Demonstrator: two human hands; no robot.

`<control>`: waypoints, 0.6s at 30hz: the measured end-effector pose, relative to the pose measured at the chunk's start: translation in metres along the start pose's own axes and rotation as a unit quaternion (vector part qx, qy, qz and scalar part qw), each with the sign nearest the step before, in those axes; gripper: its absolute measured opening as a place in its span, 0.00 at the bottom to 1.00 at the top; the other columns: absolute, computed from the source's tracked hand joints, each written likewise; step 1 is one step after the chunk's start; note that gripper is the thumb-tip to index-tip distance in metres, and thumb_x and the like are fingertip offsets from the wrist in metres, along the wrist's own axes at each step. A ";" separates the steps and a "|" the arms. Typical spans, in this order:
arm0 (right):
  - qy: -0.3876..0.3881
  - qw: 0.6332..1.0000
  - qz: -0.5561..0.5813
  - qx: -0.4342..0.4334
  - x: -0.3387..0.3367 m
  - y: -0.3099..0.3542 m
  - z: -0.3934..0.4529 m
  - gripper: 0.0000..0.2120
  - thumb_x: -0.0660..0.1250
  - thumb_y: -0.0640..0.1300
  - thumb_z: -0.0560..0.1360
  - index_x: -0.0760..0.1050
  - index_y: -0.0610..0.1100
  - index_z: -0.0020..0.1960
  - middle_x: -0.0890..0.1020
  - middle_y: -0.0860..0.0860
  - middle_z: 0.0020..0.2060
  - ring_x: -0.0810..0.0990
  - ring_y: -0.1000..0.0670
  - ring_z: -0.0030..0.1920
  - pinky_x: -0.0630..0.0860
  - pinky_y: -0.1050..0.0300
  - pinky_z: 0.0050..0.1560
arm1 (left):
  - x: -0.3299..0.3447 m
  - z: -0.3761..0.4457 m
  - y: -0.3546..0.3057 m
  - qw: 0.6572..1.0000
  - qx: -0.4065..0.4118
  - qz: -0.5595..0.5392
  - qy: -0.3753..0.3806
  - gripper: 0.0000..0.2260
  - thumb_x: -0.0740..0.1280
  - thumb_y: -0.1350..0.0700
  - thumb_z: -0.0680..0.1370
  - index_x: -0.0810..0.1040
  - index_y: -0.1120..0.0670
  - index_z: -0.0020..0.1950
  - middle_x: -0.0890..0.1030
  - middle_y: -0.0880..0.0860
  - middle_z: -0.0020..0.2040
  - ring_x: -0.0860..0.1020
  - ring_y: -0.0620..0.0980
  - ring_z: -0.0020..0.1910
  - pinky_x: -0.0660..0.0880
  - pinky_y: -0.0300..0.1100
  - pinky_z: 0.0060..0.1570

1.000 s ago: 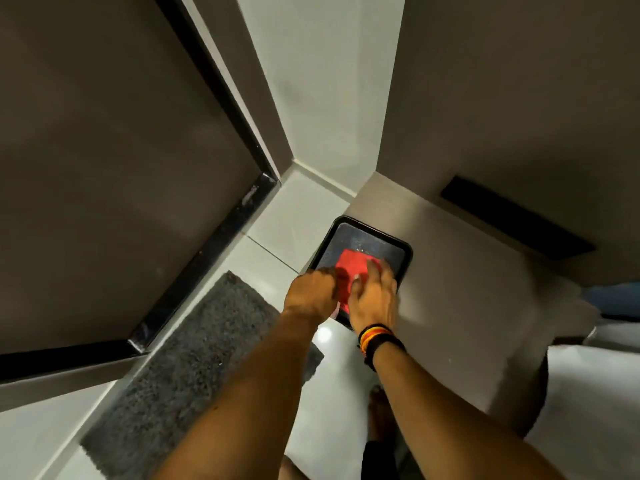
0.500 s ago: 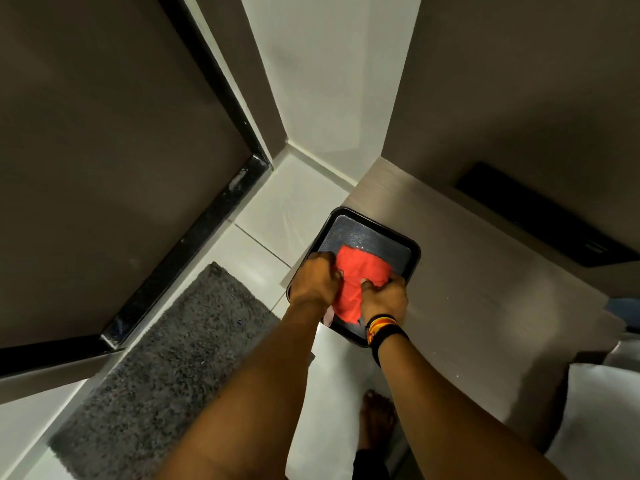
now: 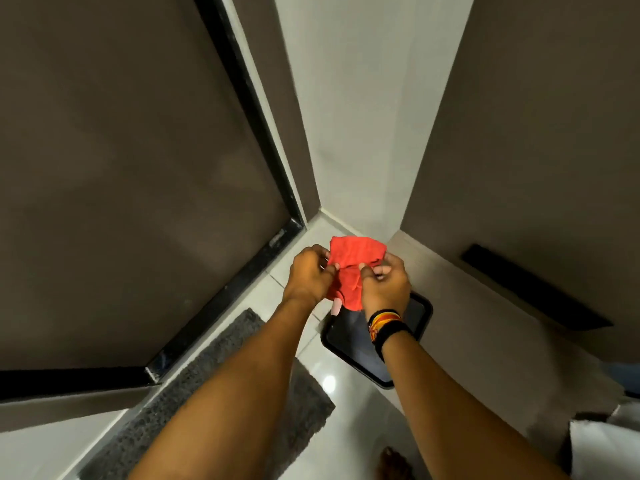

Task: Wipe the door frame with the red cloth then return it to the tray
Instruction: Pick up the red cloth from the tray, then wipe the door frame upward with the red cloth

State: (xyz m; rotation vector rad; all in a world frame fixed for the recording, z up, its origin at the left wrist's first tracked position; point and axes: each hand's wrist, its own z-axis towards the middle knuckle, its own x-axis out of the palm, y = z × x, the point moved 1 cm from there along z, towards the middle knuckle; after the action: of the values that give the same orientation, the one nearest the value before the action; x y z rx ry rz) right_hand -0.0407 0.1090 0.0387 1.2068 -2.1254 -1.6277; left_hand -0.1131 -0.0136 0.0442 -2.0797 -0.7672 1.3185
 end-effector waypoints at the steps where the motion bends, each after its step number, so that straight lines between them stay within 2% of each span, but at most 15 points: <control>1: 0.002 1.000 0.009 -0.011 0.001 0.020 -0.005 0.18 0.75 0.43 0.73 0.78 0.47 0.62 0.84 0.50 0.43 0.83 0.47 0.43 0.81 0.50 0.49 | -0.019 -0.001 -0.011 1.000 0.008 -0.010 -0.008 0.04 0.72 0.57 0.78 0.80 0.52 0.51 0.85 0.56 0.49 0.86 0.56 0.42 0.85 0.52 0.46; 3: 0.012 0.999 0.024 -0.038 0.003 0.067 -0.019 0.18 0.75 0.42 0.73 0.78 0.47 0.62 0.81 0.52 0.40 0.80 0.50 0.39 0.78 0.55 0.46 | -0.063 -0.010 -0.039 0.999 0.033 -0.008 -0.036 0.04 0.73 0.58 0.79 0.80 0.53 0.51 0.85 0.55 0.49 0.85 0.53 0.41 0.83 0.46 0.45; 7: 0.041 0.990 0.070 -0.115 0.009 0.189 -0.078 0.18 0.75 0.42 0.73 0.78 0.47 0.62 0.80 0.53 0.39 0.80 0.49 0.41 0.79 0.54 0.50 | -0.181 -0.046 -0.101 0.987 0.104 -0.033 -0.121 0.05 0.74 0.56 0.76 0.79 0.49 0.46 0.85 0.55 0.47 0.84 0.54 0.44 0.83 0.53 0.50; 10: 0.060 0.977 0.100 -0.176 0.019 0.276 -0.129 0.19 0.75 0.42 0.73 0.77 0.48 0.62 0.84 0.50 0.43 0.83 0.47 0.45 0.81 0.50 0.53 | -0.269 -0.082 -0.146 0.972 0.135 -0.041 -0.190 0.07 0.74 0.58 0.77 0.78 0.48 0.45 0.84 0.56 0.47 0.81 0.52 0.42 0.82 0.53 0.50; 12: 0.085 0.964 0.121 -0.222 0.025 0.342 -0.180 0.20 0.75 0.43 0.73 0.77 0.49 0.63 0.84 0.50 0.47 0.84 0.45 0.48 0.81 0.48 0.55 | -0.340 -0.119 -0.172 0.951 0.172 -0.052 -0.250 0.07 0.74 0.58 0.76 0.78 0.47 0.45 0.84 0.57 0.46 0.79 0.50 0.41 0.82 0.54 0.50; 14: 0.102 0.948 0.142 -0.265 0.031 0.400 -0.234 0.20 0.75 0.43 0.72 0.77 0.49 0.63 0.84 0.50 0.48 0.83 0.46 0.46 0.81 0.48 0.54 | -0.409 -0.157 -0.189 0.931 0.193 -0.054 -0.306 0.07 0.74 0.57 0.76 0.78 0.47 0.45 0.83 0.57 0.46 0.79 0.50 0.39 0.83 0.57 0.48; 16: 0.110 0.933 0.159 -0.303 0.039 0.444 -0.273 0.21 0.76 0.43 0.72 0.77 0.49 0.64 0.84 0.47 0.51 0.82 0.47 0.43 0.80 0.51 0.53 | -0.461 -0.184 -0.202 0.913 0.211 -0.045 -0.346 0.06 0.74 0.56 0.76 0.78 0.47 0.46 0.83 0.57 0.47 0.78 0.50 0.39 0.83 0.56 0.48; 18: 0.135 0.914 0.176 -0.339 0.045 0.485 -0.329 0.22 0.76 0.43 0.72 0.77 0.47 0.64 0.84 0.46 0.53 0.82 0.47 0.46 0.77 0.55 0.53 | -0.519 -0.228 -0.210 0.889 0.224 -0.038 -0.398 0.04 0.74 0.56 0.76 0.80 0.51 0.49 0.84 0.58 0.48 0.78 0.51 0.40 0.81 0.52 0.48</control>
State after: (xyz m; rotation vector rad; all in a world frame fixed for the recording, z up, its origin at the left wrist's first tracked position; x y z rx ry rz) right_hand -0.1036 -0.1287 0.5730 0.7178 -1.3234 -1.6874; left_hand -0.1230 -0.2757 0.5888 -1.1014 -0.7430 2.0933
